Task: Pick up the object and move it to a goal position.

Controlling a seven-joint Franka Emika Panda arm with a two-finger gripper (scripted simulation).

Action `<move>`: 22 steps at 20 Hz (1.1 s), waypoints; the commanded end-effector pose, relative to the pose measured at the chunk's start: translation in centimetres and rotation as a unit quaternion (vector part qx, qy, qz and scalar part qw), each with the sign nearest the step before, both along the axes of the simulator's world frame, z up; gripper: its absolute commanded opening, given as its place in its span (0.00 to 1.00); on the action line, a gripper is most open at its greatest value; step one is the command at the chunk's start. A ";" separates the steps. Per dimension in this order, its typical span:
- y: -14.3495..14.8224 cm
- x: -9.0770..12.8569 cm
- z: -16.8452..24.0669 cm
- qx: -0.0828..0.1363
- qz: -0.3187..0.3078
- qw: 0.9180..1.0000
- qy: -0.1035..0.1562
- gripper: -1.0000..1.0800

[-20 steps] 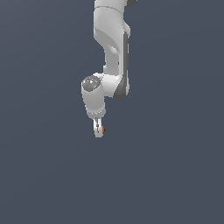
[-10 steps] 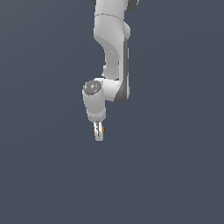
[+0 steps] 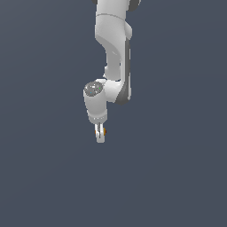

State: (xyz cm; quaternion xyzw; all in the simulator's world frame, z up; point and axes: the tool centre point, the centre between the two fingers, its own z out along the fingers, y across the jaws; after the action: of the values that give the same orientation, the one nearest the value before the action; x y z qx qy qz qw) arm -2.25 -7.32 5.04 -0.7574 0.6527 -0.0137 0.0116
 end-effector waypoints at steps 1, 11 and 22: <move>0.0 0.0 0.0 0.000 0.000 1.000 0.000 0.00; 1.5 1.3 3.0 -0.001 -0.001 1.000 0.003 0.00; 5.5 4.8 11.2 -0.002 -0.002 1.000 0.009 0.00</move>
State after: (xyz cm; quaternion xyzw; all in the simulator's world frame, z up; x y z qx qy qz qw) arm 2.02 -2.47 14.89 -0.7565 0.6540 -0.0083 0.0049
